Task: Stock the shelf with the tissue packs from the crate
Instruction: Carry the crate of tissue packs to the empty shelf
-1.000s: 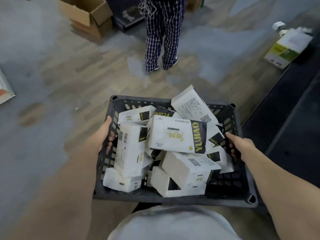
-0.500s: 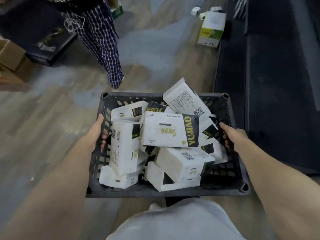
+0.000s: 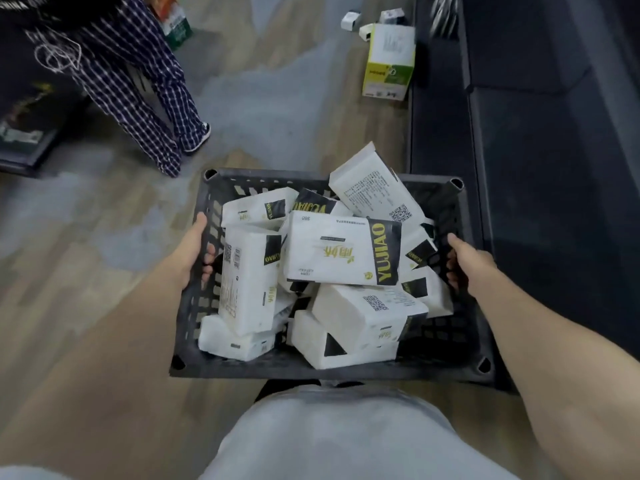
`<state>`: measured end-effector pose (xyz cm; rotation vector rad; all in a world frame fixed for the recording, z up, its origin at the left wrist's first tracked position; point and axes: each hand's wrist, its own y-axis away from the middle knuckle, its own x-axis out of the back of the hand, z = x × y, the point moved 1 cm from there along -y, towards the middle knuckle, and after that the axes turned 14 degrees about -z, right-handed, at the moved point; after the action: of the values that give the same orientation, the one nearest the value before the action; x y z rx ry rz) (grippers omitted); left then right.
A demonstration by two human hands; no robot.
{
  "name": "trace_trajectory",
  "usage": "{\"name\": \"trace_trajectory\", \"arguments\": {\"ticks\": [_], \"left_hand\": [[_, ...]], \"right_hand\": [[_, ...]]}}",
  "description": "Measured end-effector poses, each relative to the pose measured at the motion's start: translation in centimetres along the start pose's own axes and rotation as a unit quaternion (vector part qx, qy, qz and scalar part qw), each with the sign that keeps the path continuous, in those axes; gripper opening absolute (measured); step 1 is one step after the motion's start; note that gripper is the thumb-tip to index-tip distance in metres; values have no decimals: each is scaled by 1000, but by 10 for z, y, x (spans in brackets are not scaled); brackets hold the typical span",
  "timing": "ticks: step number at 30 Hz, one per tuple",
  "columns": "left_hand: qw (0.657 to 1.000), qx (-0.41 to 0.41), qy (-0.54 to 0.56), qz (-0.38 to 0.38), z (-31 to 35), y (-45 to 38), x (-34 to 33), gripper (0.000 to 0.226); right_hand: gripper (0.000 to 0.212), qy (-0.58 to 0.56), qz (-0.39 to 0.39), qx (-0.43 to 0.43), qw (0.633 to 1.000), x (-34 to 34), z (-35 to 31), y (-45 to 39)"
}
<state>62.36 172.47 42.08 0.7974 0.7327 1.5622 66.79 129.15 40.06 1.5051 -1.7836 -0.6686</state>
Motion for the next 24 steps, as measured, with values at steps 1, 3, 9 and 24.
{"name": "trace_trajectory", "arguments": {"ticks": [1,3,9,24], "left_hand": [[1000,-2,-1,0,12,-8,0,66],[1000,-3,-4,2,37,-24,0,66],[1000,-8,-16,0,110,-94,9,66],[997,6,-65,-28,378,-285,31,67]], "right_hand": [[38,-3,2,1,1000,-2,-13,-6],[38,-8,5,1,1000,-8,-35,-21],[39,-22,21,-1,1000,-30,-91,-80],[39,-63,73,-34,995,-104,-300,-235]]}}
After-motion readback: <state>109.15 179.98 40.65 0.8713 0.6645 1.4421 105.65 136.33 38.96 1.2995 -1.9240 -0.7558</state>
